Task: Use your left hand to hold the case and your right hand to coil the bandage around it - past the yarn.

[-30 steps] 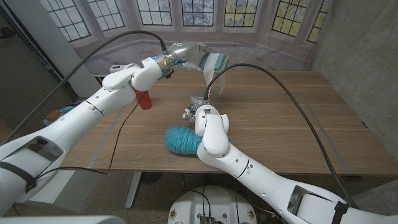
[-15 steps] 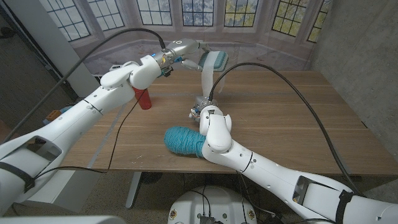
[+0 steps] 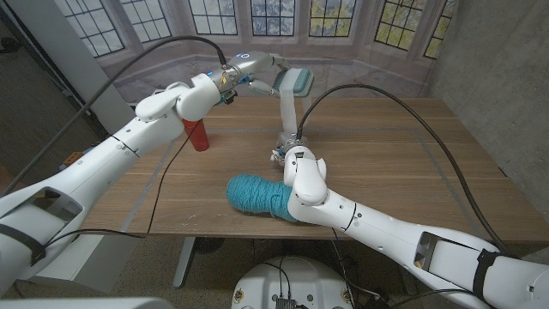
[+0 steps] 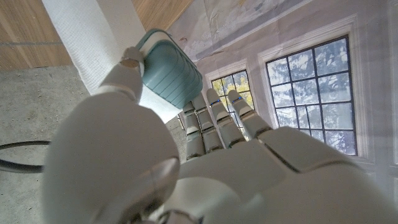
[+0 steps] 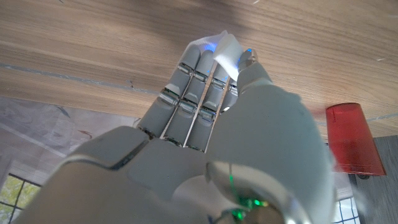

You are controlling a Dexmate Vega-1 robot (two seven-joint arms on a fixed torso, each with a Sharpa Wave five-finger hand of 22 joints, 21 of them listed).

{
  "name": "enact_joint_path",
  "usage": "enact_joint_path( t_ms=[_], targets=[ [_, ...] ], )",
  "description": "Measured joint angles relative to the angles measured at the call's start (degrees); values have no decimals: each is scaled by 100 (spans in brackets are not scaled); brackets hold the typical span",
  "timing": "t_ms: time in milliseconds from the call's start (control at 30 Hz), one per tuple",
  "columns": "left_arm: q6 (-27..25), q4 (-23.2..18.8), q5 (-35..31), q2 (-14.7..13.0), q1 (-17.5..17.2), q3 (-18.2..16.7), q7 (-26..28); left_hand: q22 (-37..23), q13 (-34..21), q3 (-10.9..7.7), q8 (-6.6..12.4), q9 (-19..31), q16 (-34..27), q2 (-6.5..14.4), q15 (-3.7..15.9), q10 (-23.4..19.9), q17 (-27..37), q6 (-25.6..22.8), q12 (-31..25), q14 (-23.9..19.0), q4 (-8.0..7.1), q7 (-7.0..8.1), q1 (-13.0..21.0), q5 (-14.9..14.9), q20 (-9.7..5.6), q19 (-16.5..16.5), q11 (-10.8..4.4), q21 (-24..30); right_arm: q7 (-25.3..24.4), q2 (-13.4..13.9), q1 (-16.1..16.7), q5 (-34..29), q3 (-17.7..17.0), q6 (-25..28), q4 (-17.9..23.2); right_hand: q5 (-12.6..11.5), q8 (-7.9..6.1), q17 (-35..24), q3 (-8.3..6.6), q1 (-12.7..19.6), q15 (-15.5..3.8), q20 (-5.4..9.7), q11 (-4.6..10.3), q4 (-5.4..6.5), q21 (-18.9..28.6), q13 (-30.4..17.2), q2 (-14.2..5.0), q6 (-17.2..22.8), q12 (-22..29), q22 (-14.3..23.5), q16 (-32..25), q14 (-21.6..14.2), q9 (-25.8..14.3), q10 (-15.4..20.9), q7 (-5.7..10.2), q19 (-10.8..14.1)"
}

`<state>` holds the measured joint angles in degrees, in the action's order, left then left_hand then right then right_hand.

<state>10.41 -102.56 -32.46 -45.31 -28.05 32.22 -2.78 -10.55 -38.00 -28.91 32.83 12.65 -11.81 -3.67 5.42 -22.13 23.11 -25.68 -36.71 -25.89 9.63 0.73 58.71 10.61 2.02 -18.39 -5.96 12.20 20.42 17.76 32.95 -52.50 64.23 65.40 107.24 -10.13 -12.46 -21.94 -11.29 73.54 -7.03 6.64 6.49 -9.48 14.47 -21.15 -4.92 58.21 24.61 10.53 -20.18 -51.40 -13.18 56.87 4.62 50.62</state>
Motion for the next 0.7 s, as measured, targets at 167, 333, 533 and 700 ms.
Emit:
enact_joint_path(
  t_ms=[167,333,533,700],
  targets=[
    [19,-3,46,-30,-9,-33,-22,0,10,0,8,0,0,-1,0,0,0,0,-1,0,0,0,-1,1,-20,20,0,0,-266,145,-86,308,49,55,39,0,11,0,0,0,0,0,0,0,0,0,0,-31,0,0,0,0,1,0,30,0],
    [32,-5,80,-35,-11,-38,-46,0,3,0,12,0,0,-1,0,0,6,1,-1,0,0,1,-1,1,-19,20,0,0,-363,336,-137,415,48,58,133,1,15,1,17,29,0,2,31,17,0,-6,30,-28,0,0,2,0,1,-30,33,-44],
    [34,-25,96,-50,-17,-57,-78,0,-11,0,20,0,0,-2,0,0,-1,2,0,0,0,2,-2,1,-19,19,0,0,-968,582,-140,1082,-36,-191,276,1,16,1,24,29,0,-18,62,24,0,-47,30,-29,-3,0,3,1,2,-61,93,-87],
    [16,-36,106,-52,-22,-60,-96,0,-16,0,22,0,0,-32,0,0,-1,-4,1,0,0,-4,-33,1,13,51,0,0,-1145,774,-138,1269,-90,-324,372,1,17,2,24,28,0,-18,92,24,0,-54,31,-17,17,0,27,1,-2,-92,105,-87]
  ],
)
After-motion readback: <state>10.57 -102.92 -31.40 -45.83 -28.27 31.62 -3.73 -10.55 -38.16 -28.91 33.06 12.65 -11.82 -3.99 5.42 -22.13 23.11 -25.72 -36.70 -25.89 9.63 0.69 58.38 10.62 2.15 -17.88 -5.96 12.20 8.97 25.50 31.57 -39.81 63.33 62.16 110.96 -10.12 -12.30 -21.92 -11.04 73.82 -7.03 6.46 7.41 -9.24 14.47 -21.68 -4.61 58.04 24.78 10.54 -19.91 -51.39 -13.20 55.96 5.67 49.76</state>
